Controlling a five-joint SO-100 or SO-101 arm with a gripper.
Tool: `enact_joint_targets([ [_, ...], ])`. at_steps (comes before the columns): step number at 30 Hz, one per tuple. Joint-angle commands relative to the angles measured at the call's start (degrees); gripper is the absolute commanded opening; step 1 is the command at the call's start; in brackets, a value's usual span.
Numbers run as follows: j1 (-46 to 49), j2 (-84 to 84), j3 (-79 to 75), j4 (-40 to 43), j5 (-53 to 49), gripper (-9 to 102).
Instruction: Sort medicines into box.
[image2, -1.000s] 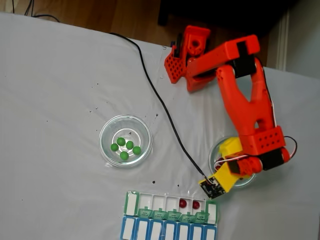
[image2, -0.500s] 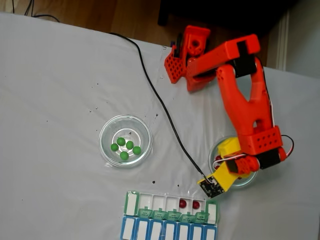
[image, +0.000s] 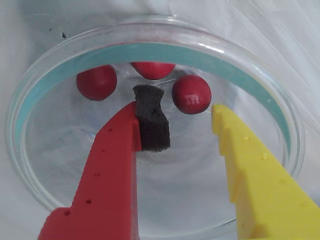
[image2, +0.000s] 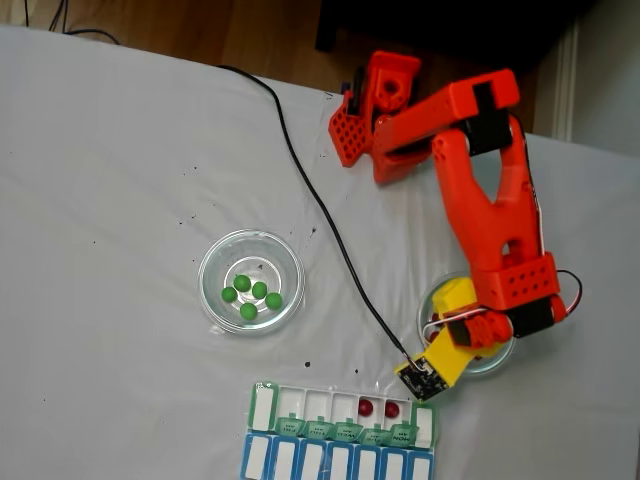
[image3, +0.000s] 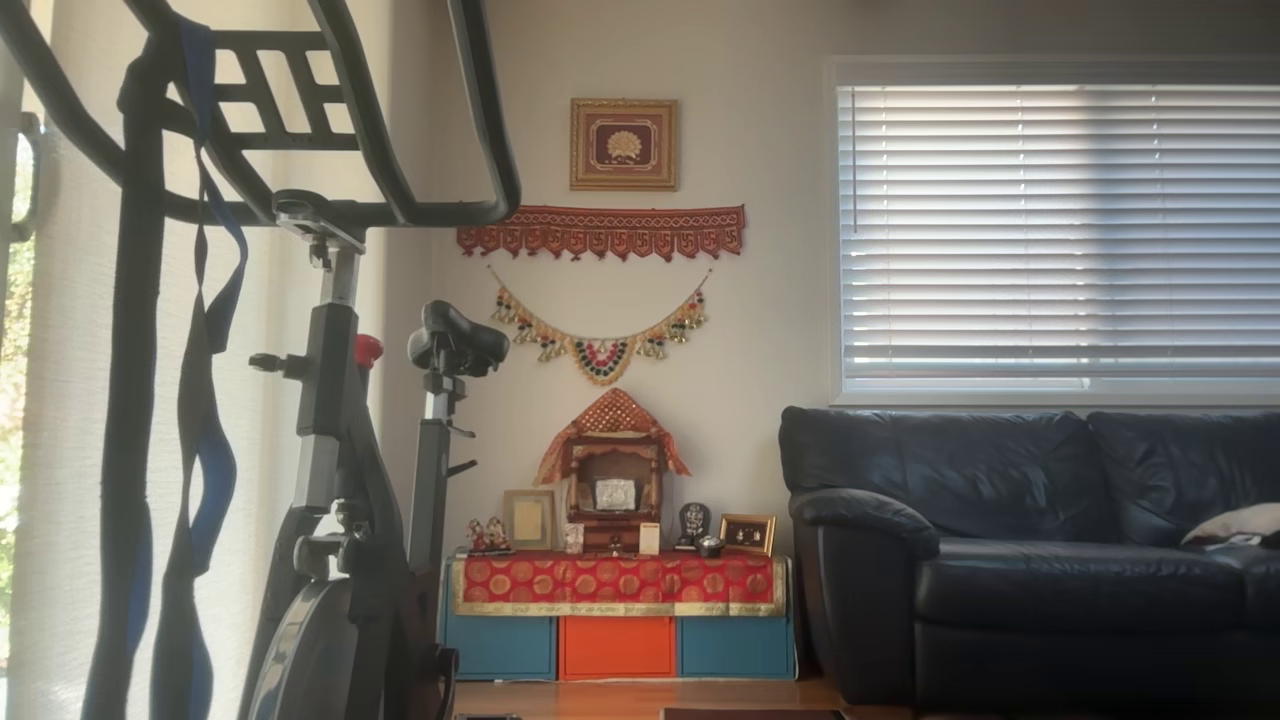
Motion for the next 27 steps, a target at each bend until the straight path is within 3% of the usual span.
enact_joint_targets([
  [1, 0.8, 6.0, -0.3, -1.0, -1.3, 16],
  [27, -0.8, 2.4, 1.9, -3.2, -3.0, 14],
])
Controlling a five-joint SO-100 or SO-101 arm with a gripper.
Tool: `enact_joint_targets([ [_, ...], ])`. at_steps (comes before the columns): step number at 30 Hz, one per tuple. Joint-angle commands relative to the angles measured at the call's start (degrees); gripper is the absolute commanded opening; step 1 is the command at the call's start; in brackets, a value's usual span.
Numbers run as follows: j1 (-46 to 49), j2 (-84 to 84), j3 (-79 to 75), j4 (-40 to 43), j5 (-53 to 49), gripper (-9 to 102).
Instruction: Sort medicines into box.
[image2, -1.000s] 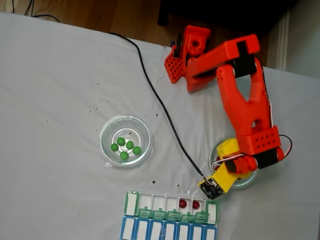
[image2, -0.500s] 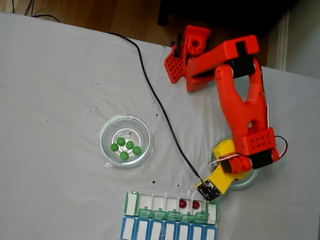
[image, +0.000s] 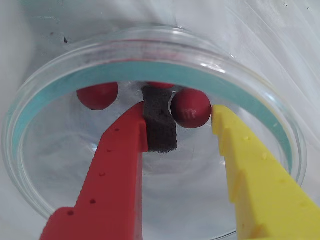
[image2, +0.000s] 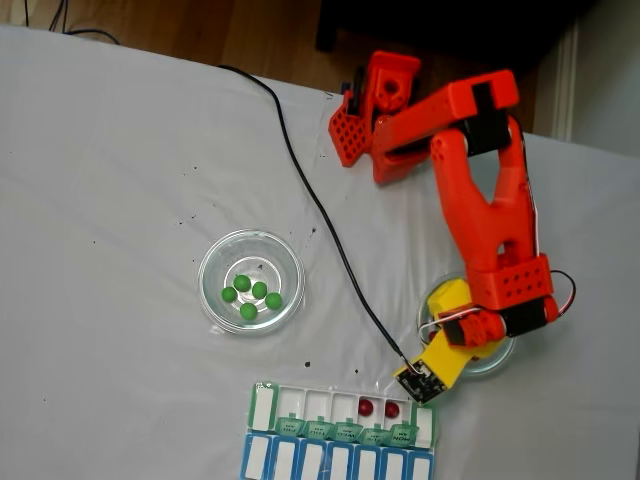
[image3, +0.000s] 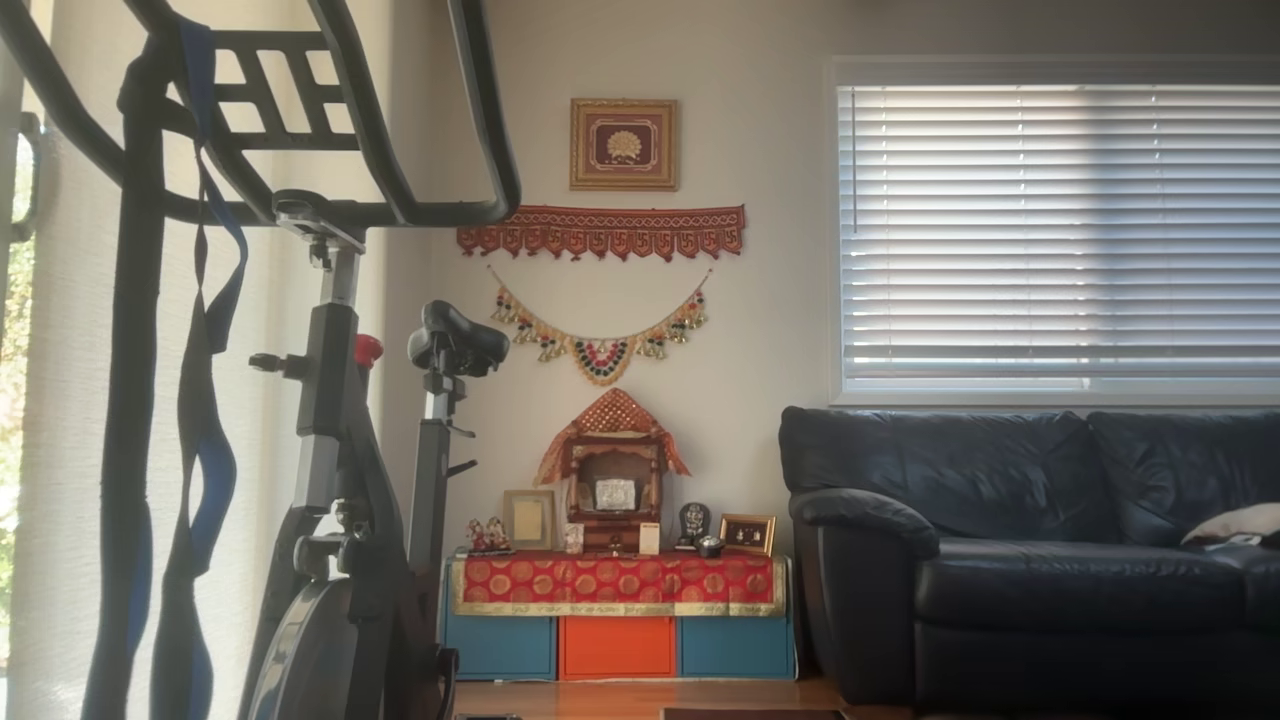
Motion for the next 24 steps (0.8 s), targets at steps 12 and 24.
enact_joint_targets([
  [12, -1.1, 2.1, 1.1, -2.4, -0.6, 13],
  [24, -0.8, 2.6, 2.3, -4.4, -1.3, 10],
])
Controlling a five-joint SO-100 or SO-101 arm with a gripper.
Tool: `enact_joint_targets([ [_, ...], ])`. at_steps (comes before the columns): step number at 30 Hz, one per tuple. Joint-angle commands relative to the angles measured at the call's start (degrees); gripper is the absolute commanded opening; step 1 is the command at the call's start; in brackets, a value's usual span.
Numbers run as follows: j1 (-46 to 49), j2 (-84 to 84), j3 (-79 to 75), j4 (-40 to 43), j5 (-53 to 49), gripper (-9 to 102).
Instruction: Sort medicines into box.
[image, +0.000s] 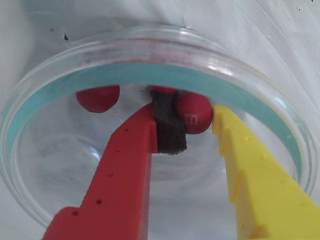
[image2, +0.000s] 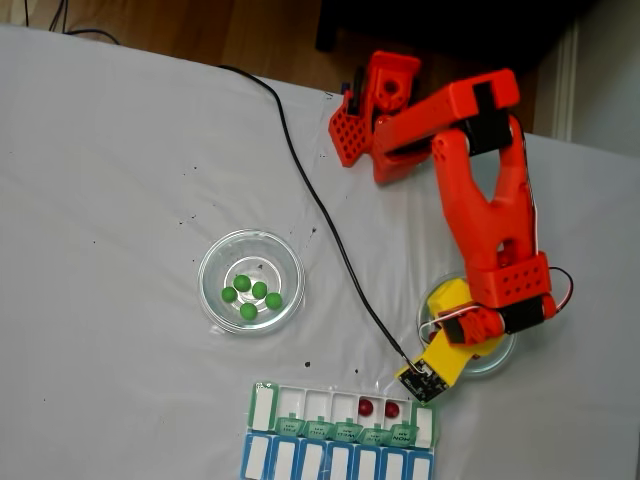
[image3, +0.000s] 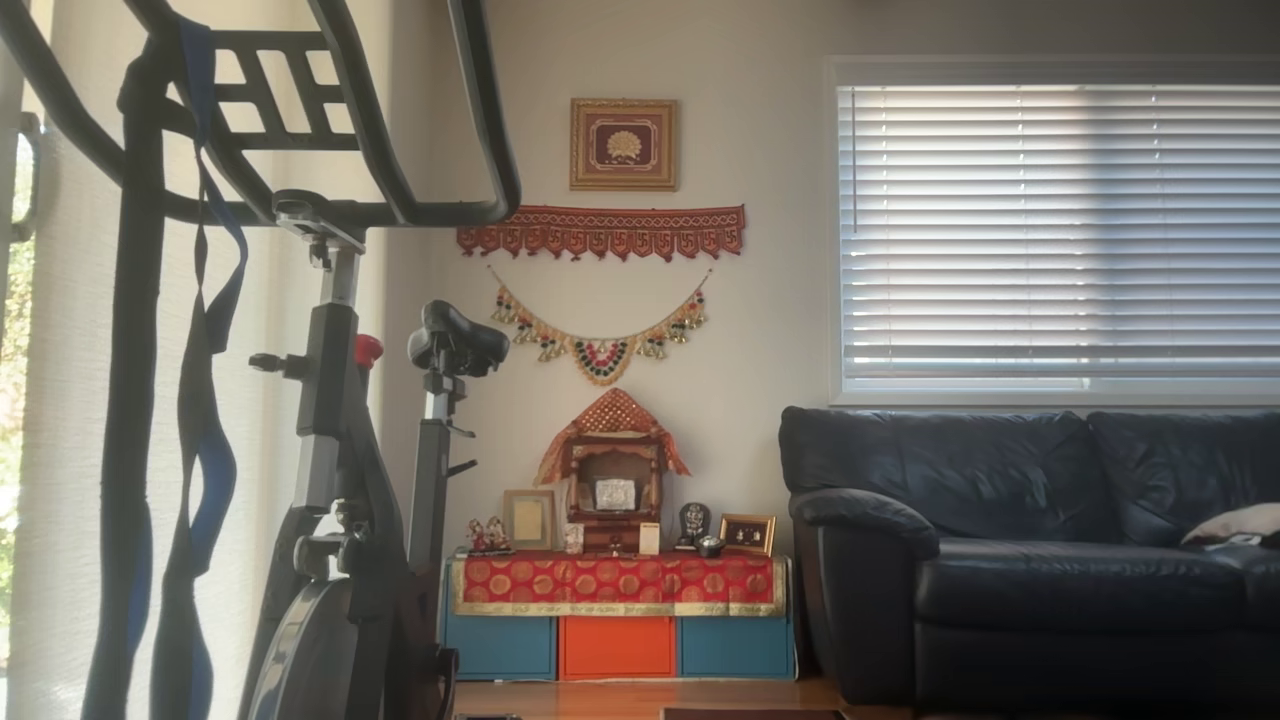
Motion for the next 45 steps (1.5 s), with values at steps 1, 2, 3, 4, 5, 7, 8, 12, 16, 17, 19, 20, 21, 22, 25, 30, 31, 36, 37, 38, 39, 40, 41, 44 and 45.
enact_joint_targets([
  [1, -0.2, 2.7, -0.4, -1.1, -0.4, 9],
  [2, -0.2, 2.8, -0.3, -1.3, -0.4, 9],
  [3, -0.2, 2.8, -0.1, -1.5, -0.4, 8],
  [4, -0.2, 2.9, 0.0, -1.7, -0.4, 8],
  [5, -0.2, 2.9, 0.1, -1.8, -0.5, 7],
  [7, -0.2, 2.9, 0.2, -1.9, -0.5, 3],
  [8, -0.2, 2.9, 0.3, -2.0, -0.6, 2],
  [12, -0.4, 3.0, 0.5, -2.0, -0.7, 1],
  [16, -0.6, 3.1, 0.6, -1.8, -0.5, 1],
  [17, -0.6, 3.3, 0.6, -1.7, -0.3, 1],
  [19, -1.0, 3.6, 0.3, -0.6, 0.8, 1],
  [20, -1.2, 3.6, -0.5, 0.7, 1.8, 1],
  [21, -1.6, 3.4, -1.5, 2.3, 3.0, 1],
  [22, -2.2, 3.2, -2.7, 4.3, 4.1, 1],
  [25, -3.1, 3.5, -4.3, 7.6, 6.5, 1],
  [30, -3.6, 6.1, -4.0, 7.9, 8.8, 1],
  [31, -3.5, 6.8, -4.0, 7.9, 9.1, 1],
  [36, -2.8, 10.5, -4.0, 7.9, 10.9, 1],
  [37, -2.6, 11.5, -3.9, 7.8, 11.2, 1],
  [38, -2.5, 13.0, -3.7, 7.7, 11.5, 1],
  [39, -2.3, 13.9, -3.5, 7.5, 11.8, 1],
  [40, -2.1, 15.1, -3.3, 7.2, 12.2, 1],
  [41, -1.9, 16.2, -3.2, 7.0, 12.7, 1],
  [44, -1.1, 19.3, -2.5, 5.8, 14.3, 1],
  [45, -0.9, 20.5, -2.4, 5.5, 14.6, 1],
])
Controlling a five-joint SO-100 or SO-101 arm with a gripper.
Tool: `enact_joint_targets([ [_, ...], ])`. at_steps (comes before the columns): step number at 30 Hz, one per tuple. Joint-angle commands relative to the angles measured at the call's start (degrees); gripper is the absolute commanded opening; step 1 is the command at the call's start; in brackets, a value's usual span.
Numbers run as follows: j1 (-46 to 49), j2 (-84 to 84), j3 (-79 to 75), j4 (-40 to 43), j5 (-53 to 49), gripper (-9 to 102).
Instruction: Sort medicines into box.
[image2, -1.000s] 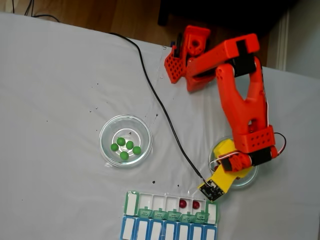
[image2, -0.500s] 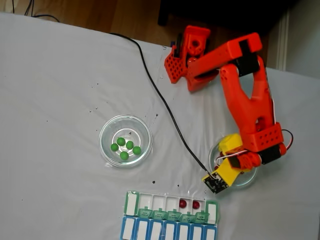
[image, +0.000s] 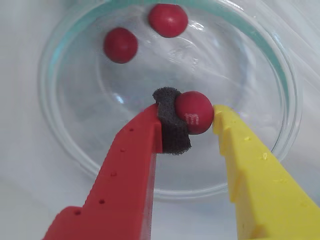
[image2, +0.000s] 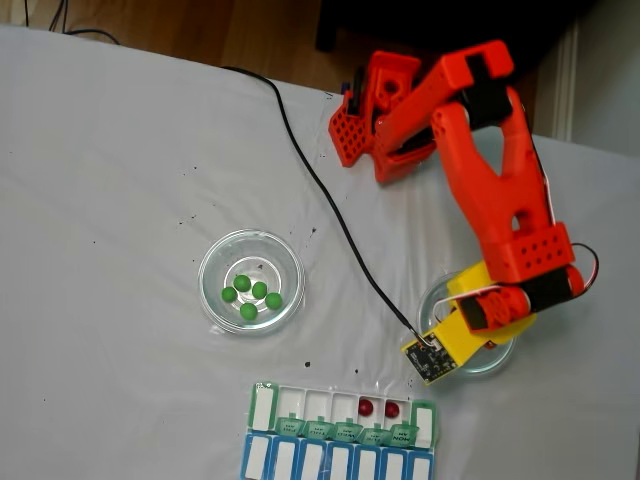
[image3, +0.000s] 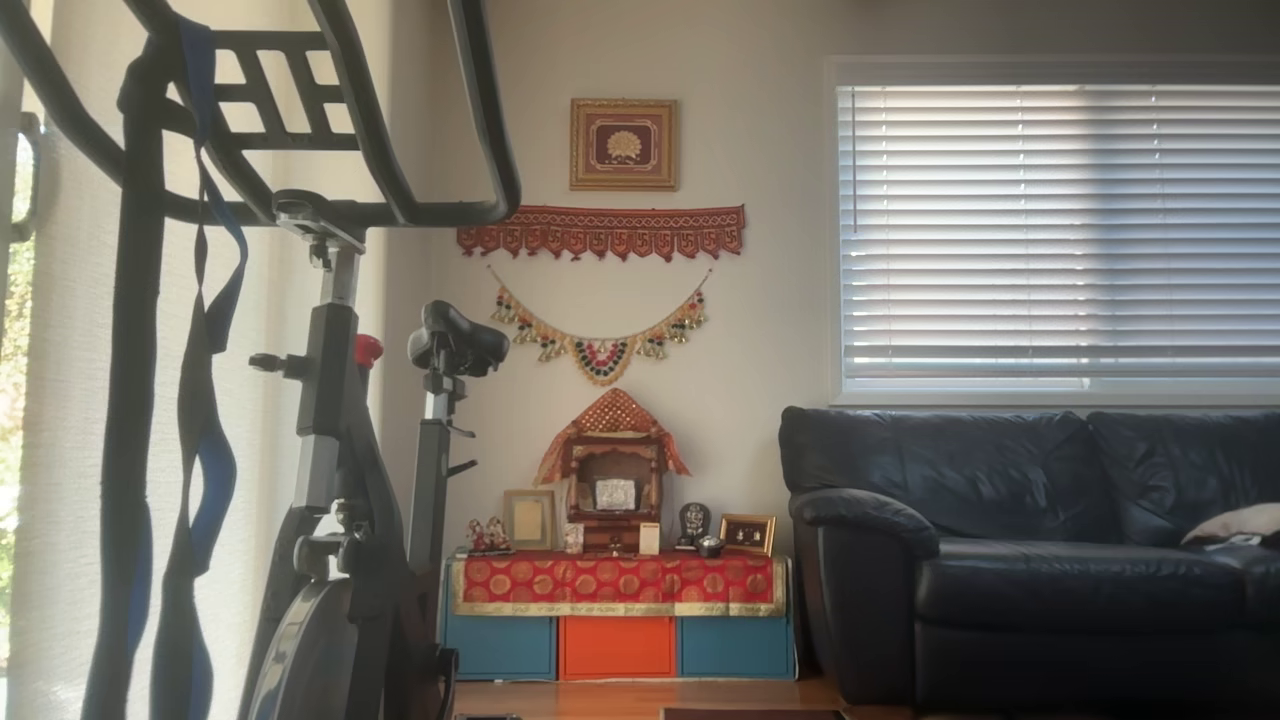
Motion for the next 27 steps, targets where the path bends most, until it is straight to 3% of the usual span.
enact_joint_targets([
  [1, 1.0, 8.9, -1.7, -1.1, 0.9, 1],
  [14, 7.4, 15.5, -4.6, -3.0, 0.6, 1],
  [27, 19.5, 13.8, -5.5, -11.6, -4.8, 1],
])
